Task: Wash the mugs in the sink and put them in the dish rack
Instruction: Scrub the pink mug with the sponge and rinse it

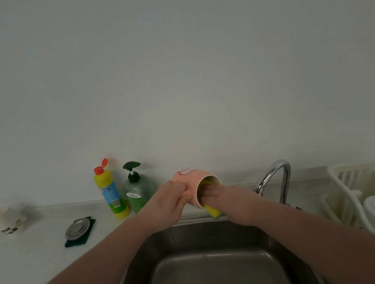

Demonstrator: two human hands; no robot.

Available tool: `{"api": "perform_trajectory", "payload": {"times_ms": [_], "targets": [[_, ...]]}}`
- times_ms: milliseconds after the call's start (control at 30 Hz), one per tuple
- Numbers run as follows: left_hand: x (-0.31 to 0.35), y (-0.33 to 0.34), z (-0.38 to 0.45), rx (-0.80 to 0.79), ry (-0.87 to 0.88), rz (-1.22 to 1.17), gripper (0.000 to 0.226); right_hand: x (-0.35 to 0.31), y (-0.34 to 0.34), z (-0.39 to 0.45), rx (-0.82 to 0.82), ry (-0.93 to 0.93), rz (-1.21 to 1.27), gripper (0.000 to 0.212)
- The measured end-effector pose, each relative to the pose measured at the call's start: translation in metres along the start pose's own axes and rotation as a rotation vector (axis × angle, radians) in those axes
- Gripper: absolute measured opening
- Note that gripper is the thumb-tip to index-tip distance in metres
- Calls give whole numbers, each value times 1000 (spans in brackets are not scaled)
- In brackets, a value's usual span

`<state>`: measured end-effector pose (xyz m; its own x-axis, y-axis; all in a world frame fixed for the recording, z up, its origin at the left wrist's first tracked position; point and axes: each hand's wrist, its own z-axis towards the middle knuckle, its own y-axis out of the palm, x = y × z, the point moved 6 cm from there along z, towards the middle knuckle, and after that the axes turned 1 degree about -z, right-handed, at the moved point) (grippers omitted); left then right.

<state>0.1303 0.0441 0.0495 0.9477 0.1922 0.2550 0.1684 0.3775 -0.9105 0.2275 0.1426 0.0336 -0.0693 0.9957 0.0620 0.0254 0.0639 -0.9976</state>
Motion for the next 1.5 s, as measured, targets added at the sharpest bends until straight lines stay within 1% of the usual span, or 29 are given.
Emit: {"api": "perform_trajectory", "payload": {"times_ms": [133,233,367,467,633,700,733,800,833,900,1000,1067,1100,1200,1267,1333,1400,1433,1500], "targets": [[3,-4,3,-25,-15,-29,44,-1,-4,-6,63,26,-3,74],[9,-7,7,-90,-29,-53,26,-1,-4,-6,116,46,-42,71],[14,-6,7,-123,-21,-114,16,-6,-3,-6,58,57,-81,65],[10,-3,5,-144,-33,-146,14,-9,0,-7,55,53,-73,60],[8,-2,3,-152,-65,-154,18,-9,8,-6,66,62,-20,57],[8,-5,3,-148,-80,-180,12,-9,9,-7,73,73,-23,57],[9,-7,3,-140,-71,-189,13,-9,9,-6,78,78,-20,56],[11,-9,3,-114,-47,-159,30,-8,9,-6,84,89,-5,55],[10,-8,2,-95,-53,-132,32,-6,10,-6,82,99,1,55],[7,-6,2,-33,-75,-101,26,-4,10,-5,81,121,13,54],[4,-3,2,107,-52,-122,21,0,5,-8,102,151,19,53],[-1,2,1,163,-72,-130,18,2,3,-11,110,170,36,51],[-3,6,0,190,-93,-141,28,2,3,-12,111,180,51,50],[0,15,-7,287,-76,-161,76,3,4,-16,133,240,120,47],[5,21,-14,333,-88,-96,100,2,5,-18,149,287,191,45],[8,27,-23,417,-119,-25,109,0,5,-19,166,332,257,43],[11,36,-34,501,-120,-22,110,-4,5,-21,191,372,298,41],[12,43,-38,521,-120,-38,109,-6,6,-21,205,385,314,38],[12,58,-44,514,-140,-89,107,-12,10,-23,226,395,343,34]]}}
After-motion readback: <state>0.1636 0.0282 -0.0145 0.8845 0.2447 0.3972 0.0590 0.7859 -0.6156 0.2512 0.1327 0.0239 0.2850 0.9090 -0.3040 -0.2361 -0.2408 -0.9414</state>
